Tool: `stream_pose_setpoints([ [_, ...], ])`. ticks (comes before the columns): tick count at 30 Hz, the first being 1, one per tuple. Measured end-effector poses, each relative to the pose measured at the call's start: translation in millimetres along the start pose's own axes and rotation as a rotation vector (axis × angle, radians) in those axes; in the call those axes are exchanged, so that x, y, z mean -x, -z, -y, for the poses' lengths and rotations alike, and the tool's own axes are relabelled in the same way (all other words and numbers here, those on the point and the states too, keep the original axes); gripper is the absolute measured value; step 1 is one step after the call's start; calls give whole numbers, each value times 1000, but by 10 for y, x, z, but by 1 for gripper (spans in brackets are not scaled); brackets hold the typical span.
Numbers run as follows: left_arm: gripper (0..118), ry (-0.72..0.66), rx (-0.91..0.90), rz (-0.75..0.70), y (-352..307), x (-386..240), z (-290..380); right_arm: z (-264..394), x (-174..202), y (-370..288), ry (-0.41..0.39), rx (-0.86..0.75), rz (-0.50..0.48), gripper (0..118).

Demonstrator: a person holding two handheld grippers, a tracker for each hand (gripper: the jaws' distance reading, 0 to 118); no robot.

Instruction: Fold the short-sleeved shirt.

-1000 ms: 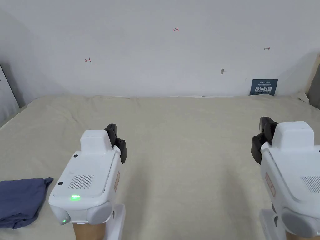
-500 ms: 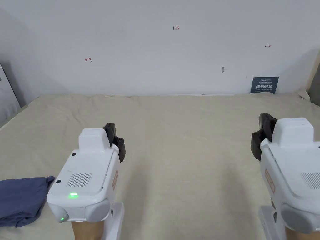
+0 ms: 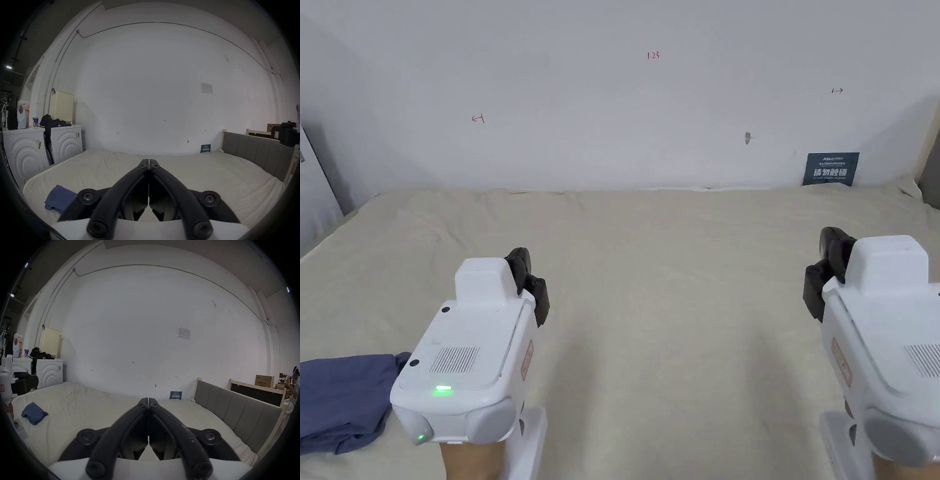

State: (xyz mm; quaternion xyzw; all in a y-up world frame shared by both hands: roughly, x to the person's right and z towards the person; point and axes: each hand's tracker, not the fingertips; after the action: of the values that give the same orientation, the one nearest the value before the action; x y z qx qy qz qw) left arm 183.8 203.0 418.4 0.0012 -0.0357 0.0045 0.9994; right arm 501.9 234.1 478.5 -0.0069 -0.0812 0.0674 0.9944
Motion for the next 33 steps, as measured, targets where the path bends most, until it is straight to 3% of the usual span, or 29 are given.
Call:
stream_pose_setpoints([
  [25, 2, -8, 3, -2, 78, 55, 50, -26, 26, -2, -10, 0, 11, 3],
  [27, 18, -13, 8, -1, 86, 60, 47, -19, 27, -1, -10, 1, 15, 16],
  [29, 40, -20, 10, 1, 87, 67, 36, -14, 25, 3, -8, 6, 12, 47],
  [31, 71, -19, 5, -2, 69, 63, 23, -4, 20, 10, -1, 9, 7, 80],
  [32, 93, -15, 6, 0, 69, 62, 13, 1, 19, 17, 2, 11, 9, 100],
  [33, 110, -15, 12, -1, 77, 57, -2, 7, 14, 28, 6, 14, 10, 110],
])
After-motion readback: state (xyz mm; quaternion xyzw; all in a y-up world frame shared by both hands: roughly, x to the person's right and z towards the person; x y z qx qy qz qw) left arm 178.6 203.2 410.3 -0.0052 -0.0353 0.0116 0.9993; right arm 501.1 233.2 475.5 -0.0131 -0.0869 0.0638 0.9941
